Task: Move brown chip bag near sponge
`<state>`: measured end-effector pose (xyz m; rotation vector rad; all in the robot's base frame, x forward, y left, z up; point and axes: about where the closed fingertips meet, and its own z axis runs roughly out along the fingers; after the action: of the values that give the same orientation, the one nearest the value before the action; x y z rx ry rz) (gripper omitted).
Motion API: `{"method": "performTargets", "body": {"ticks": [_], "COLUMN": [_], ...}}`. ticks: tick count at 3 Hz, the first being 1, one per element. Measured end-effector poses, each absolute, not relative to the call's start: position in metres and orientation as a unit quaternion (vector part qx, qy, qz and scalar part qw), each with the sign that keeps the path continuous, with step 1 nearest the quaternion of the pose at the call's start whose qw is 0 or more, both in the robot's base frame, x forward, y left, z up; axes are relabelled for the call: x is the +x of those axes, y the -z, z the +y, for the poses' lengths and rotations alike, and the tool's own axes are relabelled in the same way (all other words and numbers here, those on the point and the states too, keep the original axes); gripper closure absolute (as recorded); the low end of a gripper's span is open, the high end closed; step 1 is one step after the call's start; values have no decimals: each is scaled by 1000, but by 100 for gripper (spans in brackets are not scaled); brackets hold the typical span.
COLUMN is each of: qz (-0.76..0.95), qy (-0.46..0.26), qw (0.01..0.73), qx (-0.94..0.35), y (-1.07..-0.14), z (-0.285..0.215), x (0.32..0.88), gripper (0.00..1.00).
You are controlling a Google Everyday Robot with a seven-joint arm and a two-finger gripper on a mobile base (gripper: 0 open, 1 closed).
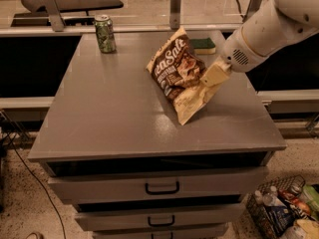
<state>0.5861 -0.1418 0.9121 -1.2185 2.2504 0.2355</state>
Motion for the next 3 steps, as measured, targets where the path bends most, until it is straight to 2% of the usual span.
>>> {"method": "performTargets", "body": {"ticks": [3], "qz": [872], "qy": [4], "qw": [361], "qx": [-330], "y": [-959], "z": [-290], "x": [661], "gripper": [100]}}
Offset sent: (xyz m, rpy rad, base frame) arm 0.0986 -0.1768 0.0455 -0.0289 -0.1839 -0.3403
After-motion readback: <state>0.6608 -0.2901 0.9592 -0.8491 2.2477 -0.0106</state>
